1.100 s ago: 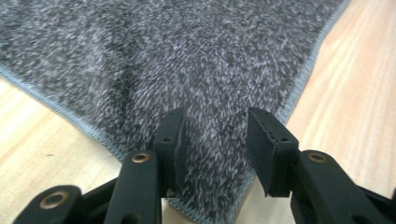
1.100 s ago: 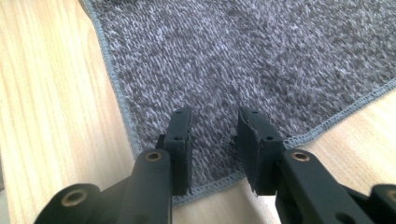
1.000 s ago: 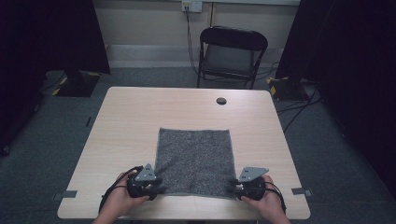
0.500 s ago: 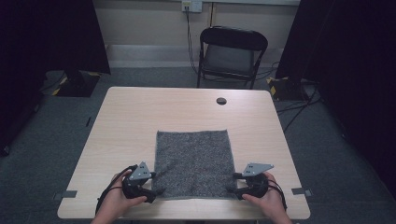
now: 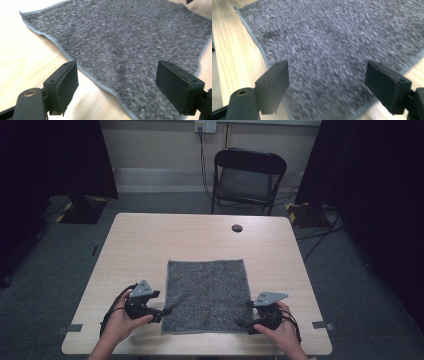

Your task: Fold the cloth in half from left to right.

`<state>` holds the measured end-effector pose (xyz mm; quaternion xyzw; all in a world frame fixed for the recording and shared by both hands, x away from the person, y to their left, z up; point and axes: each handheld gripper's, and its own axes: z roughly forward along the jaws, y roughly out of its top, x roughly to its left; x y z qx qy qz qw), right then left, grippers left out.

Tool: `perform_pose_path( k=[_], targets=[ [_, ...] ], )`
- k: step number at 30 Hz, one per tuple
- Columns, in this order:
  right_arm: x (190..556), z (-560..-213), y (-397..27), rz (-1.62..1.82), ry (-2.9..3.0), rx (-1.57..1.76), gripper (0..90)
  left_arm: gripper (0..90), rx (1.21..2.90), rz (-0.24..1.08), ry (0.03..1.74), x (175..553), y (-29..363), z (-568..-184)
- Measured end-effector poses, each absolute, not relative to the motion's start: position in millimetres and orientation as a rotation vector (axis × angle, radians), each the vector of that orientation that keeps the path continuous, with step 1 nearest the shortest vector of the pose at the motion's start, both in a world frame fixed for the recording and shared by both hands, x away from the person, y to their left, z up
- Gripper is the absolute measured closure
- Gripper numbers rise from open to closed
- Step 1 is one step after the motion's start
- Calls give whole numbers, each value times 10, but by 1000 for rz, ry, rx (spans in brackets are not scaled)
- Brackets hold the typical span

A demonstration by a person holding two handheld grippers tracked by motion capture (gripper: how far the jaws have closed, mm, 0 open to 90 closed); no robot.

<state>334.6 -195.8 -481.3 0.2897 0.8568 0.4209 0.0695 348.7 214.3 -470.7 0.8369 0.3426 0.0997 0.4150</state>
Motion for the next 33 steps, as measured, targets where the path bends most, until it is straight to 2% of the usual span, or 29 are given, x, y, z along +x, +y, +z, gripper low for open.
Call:
perform_pose_path(
  k=[7, 17, 33],
  targets=[
    [3364, -4823, -1753, 1234, 2609, 827, 196, 188, 2103, 221, 889, 3613, 2149, -4778],
    [3399, -4793, -1435, 1248, 2645, 735, 210, 198, 2084, 255, 916, 3856, 2182, -4717],
    [3435, -4734, -1173, 1276, 2695, 664, 236, 208, 2082, 258, 977, 4199, 2230, -4698]
  ],
)
